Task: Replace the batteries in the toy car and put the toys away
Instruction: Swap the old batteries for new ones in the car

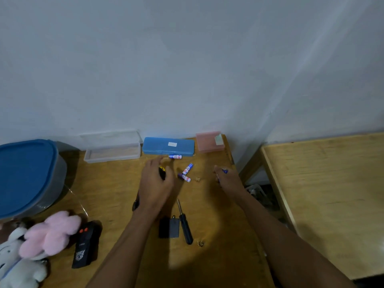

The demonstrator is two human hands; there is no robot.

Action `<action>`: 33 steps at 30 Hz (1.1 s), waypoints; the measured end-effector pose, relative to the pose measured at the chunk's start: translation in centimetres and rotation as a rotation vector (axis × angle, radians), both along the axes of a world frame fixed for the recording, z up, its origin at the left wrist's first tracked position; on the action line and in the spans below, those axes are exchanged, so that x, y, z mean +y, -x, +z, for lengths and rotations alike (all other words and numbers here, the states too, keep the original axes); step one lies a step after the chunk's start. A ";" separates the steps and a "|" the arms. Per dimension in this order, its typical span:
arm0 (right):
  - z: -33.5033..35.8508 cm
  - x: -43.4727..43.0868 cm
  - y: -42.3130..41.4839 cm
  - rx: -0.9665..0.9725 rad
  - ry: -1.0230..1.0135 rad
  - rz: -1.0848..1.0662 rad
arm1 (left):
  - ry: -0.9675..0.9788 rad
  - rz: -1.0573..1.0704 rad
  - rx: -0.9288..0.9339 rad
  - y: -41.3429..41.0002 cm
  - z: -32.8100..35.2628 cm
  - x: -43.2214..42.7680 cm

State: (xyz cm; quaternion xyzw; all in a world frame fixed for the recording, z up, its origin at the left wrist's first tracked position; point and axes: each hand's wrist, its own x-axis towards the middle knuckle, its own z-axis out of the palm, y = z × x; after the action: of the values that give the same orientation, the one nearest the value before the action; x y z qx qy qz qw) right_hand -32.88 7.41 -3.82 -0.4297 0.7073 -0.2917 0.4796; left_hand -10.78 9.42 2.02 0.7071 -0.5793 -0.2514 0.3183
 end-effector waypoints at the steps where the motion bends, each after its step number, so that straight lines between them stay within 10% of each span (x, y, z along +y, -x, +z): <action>1: 0.0 -0.5 0.6 0.021 0.004 0.003 | -0.008 -0.106 -0.029 1.7 0.3 -1.5; 14: -2.2 -5.7 4.5 0.285 0.109 0.129 | -0.204 -0.494 -0.618 10.7 -5.3 -16.4; 33: -2.7 -5.0 3.2 0.575 0.313 0.336 | -0.227 -0.615 -0.337 9.0 -5.5 -17.4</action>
State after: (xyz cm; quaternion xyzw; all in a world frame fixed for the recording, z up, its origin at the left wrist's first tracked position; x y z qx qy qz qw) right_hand -36.06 2.37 -6.49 -0.6725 0.6795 -0.1809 0.2308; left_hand -19.78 -7.94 -3.48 0.5620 -0.7776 -0.2778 0.0475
